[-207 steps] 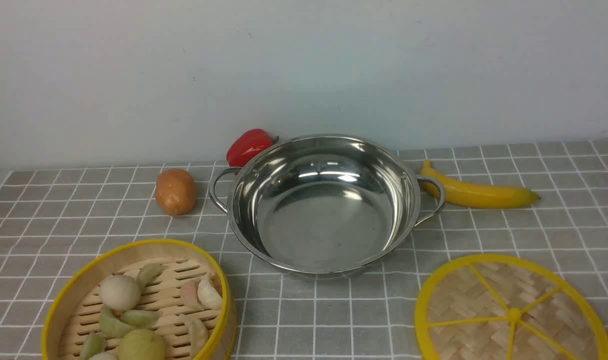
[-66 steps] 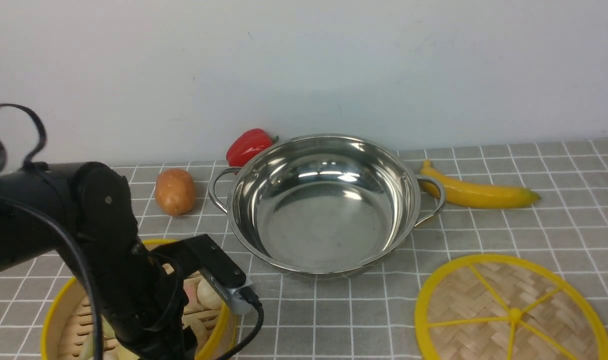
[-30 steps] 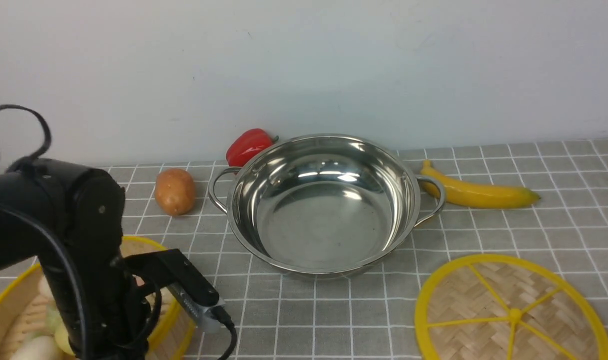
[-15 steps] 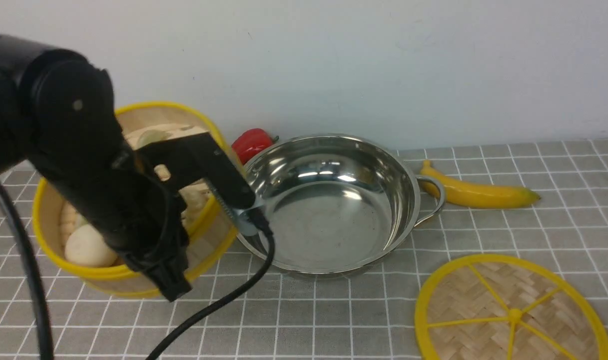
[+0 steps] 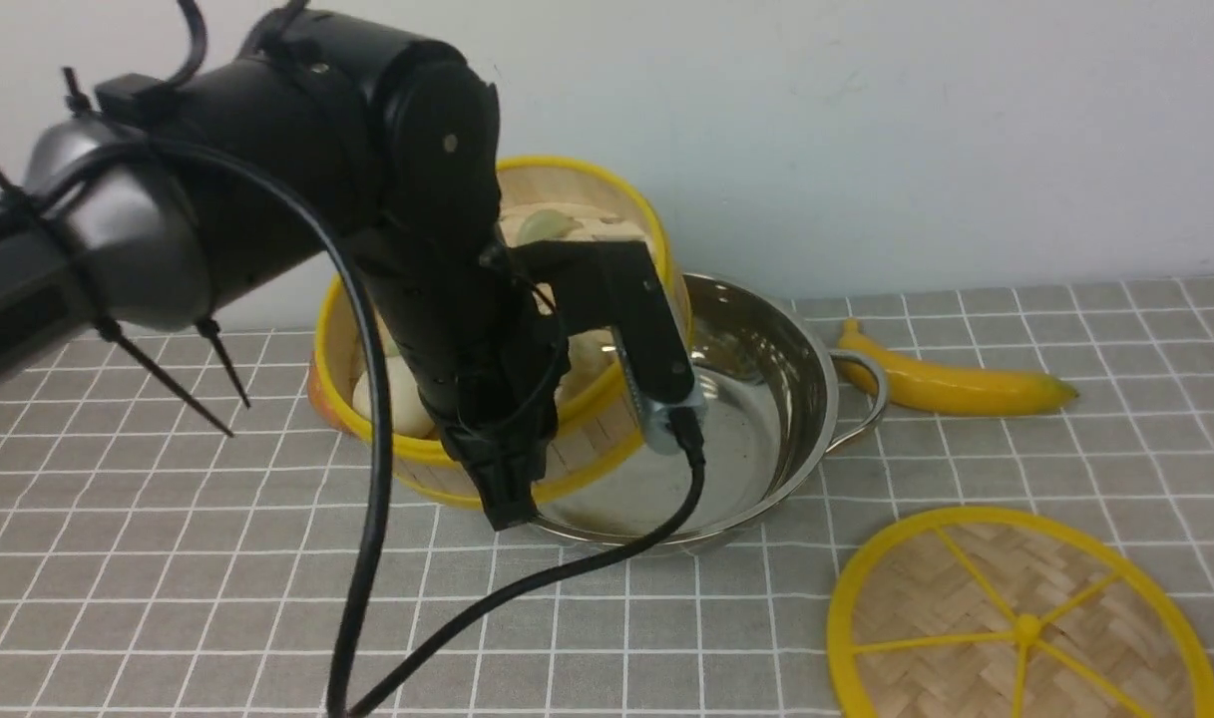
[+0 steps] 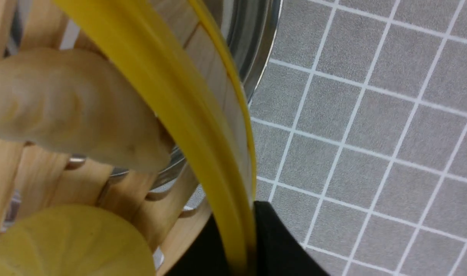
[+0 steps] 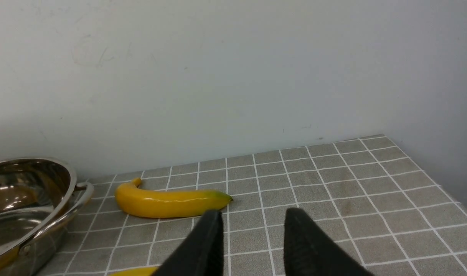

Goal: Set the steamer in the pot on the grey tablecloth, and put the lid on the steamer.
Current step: 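Place the bamboo steamer basket with dumplings into the steel pot with the left gripper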

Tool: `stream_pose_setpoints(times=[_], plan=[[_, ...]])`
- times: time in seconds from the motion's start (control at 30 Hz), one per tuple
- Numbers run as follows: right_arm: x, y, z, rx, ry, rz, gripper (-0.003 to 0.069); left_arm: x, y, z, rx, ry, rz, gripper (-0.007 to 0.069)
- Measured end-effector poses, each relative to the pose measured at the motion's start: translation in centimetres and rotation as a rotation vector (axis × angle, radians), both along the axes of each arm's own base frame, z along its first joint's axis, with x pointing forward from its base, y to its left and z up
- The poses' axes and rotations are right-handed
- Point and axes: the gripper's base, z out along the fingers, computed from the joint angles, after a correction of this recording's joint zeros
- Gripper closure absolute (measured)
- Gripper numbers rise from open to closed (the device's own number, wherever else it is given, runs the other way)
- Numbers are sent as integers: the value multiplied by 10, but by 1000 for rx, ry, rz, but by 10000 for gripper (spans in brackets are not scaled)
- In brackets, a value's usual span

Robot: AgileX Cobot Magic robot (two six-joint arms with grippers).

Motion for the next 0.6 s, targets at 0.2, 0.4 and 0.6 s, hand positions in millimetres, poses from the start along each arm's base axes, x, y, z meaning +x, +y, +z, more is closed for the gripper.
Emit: stream_pose_setpoints(times=[0.2, 0.4, 0.6], plan=[[0, 0, 0, 0, 0, 0, 414, 12, -4, -14, 74, 16, -68, 594], [0, 0, 0, 0, 0, 0, 414, 23, -29, 3, 67, -76, -147, 594], [0, 0, 0, 0, 0, 0, 414, 31, -60, 1, 48, -105, -242, 594]])
